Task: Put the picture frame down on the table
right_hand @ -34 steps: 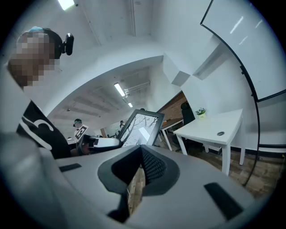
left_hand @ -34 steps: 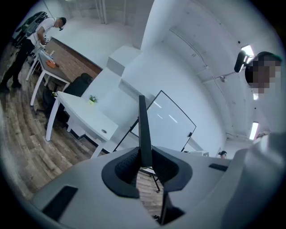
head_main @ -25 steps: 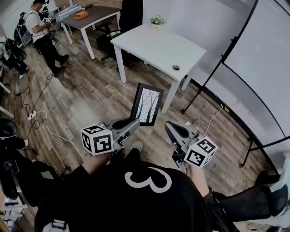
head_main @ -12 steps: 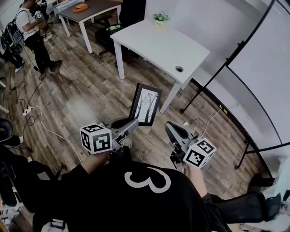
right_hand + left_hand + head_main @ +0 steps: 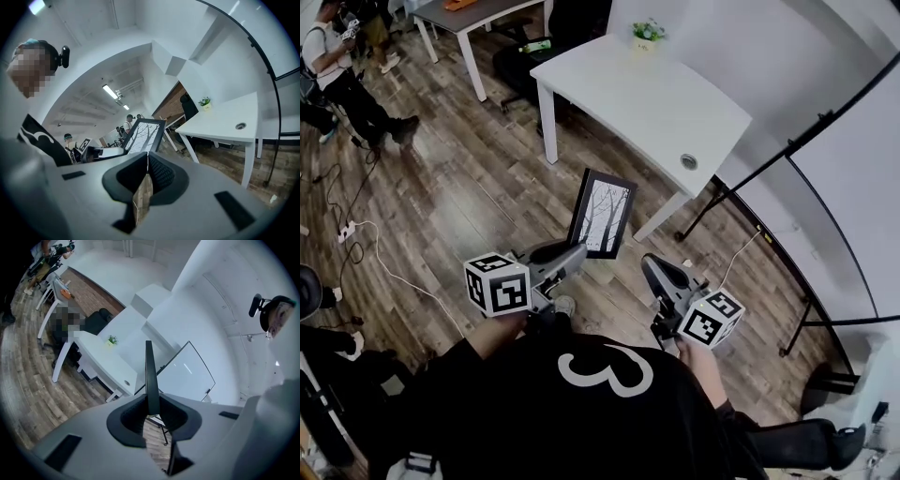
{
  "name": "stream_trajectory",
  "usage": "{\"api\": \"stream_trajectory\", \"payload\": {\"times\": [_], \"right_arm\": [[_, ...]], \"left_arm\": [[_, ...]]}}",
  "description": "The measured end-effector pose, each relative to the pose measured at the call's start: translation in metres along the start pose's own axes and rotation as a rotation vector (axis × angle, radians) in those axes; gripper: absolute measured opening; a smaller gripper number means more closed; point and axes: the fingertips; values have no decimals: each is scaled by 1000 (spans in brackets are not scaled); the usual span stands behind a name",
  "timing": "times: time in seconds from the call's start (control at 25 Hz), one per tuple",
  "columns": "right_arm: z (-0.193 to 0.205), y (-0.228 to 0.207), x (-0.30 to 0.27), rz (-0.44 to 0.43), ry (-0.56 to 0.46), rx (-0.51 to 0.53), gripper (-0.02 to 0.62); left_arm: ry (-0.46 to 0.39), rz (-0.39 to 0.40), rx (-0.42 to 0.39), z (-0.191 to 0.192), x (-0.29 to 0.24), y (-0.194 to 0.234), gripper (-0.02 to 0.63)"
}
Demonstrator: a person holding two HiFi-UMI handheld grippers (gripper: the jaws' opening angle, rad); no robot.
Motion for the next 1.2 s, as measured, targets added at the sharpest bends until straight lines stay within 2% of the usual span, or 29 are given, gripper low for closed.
{"api": "stream_trajectory", "payload": {"times": [0.32,0.44,0.64,0.8,1.04,1.2], "right_arm": [[-29,-23,-77,54,-14,5,23],[-35,-33,-94,82,-8,6,23],[-35,-36,-102,97,-3,17,23],[-43,-40,-109,102,-15,32,23],[-55,-85,-109,99,-27,7,23],[-76,-121,-118,110,-36,-6,23]], "left_arm": [[-11,50,-20,-86,-10,56,81],[-21,68,-16,-107,-13,72,81],[-31,85,21,-114,-15,86,81],[-7,122,31,-113,-27,87,81],[56,129,37,-113,-80,94,81],[81,141,19,-128,-116,100,81]]}}
Point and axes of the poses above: the fingertips, and each gripper's own axes: x backward along the fingers, y to its left, z out of its underside, and after that the axes turned 4 degrees about -y, right-handed
